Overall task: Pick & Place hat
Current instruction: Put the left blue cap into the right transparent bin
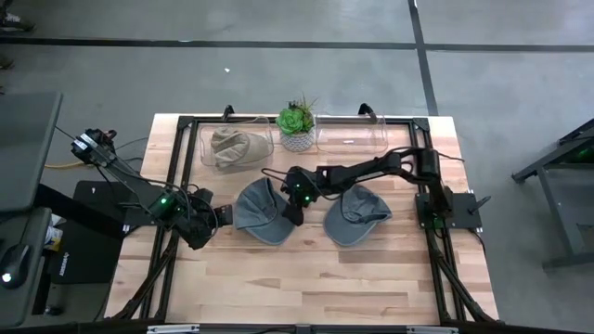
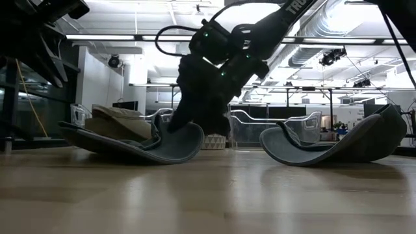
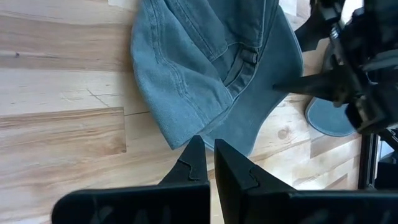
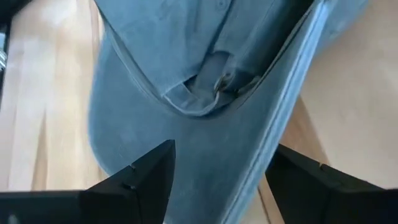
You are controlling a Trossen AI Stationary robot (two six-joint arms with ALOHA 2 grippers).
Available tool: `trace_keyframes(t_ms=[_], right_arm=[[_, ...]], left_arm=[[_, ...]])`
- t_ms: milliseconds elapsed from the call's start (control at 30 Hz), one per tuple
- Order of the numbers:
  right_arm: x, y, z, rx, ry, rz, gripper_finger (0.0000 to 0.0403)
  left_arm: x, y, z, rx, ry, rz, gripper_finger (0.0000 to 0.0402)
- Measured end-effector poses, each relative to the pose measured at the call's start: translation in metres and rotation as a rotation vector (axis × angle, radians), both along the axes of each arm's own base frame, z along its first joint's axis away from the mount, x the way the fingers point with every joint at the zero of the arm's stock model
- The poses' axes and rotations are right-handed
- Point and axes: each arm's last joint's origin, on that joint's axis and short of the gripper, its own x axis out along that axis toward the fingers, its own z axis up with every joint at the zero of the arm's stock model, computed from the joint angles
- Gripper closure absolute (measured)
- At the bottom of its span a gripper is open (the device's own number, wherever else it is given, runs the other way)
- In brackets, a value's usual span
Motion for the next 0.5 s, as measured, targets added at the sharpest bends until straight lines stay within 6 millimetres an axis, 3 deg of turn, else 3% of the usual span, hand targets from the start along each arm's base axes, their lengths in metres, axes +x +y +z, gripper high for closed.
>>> trace_keyframes(t_ms=[233,500], right_arm=[[0.0009,0.0023,-0.0048,-0.01,0.016,-0.033,0.0244],[0.0025,0.0018,-0.0029,-0.012,0.001,-0.037,0.0372]], left_arm=[[0.0002,-0.0002,0.0002,-0.003,-0.002,0.0,0.0401],[0.0002,-0.0003,0.0002,-0.004,-0.002,-0.001,0.0401]])
